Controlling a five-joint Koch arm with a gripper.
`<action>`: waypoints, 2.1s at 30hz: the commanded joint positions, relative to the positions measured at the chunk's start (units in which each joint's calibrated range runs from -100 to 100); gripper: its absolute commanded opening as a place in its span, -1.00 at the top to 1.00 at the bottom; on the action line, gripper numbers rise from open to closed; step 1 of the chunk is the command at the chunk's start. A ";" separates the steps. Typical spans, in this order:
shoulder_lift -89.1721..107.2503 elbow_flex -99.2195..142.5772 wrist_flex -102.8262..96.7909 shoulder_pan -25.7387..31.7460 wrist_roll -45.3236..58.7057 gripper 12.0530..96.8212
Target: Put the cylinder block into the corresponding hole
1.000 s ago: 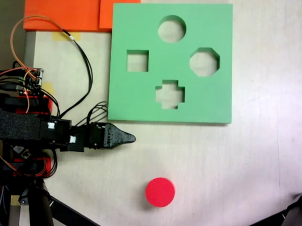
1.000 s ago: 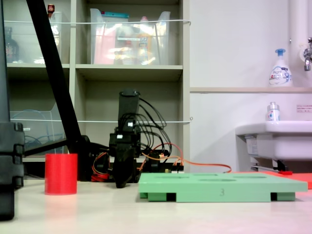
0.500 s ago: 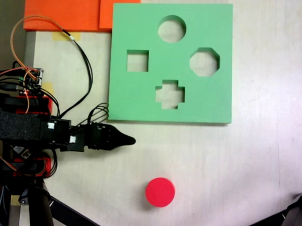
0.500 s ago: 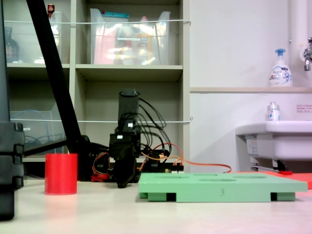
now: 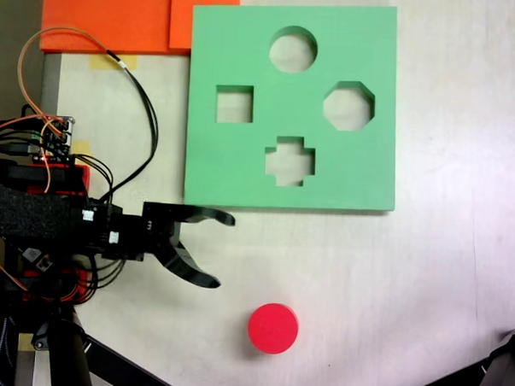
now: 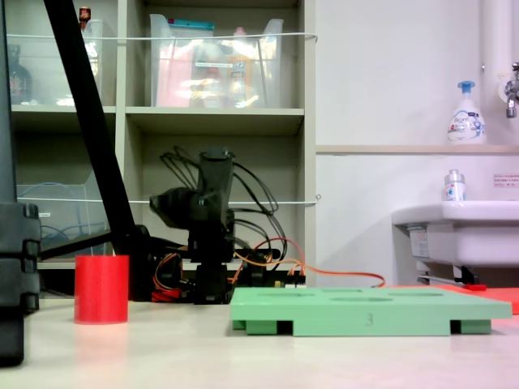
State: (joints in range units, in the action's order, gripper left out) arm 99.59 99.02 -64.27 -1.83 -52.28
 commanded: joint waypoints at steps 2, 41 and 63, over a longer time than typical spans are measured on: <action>0.41 0.98 -4.34 -1.07 -4.00 0.04; -83.53 -25.74 -29.47 -8.89 -0.63 -0.63; -101.68 -38.70 -29.28 -8.50 -0.63 0.01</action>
State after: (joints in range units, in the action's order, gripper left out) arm -2.46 61.59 -88.25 -10.43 -52.97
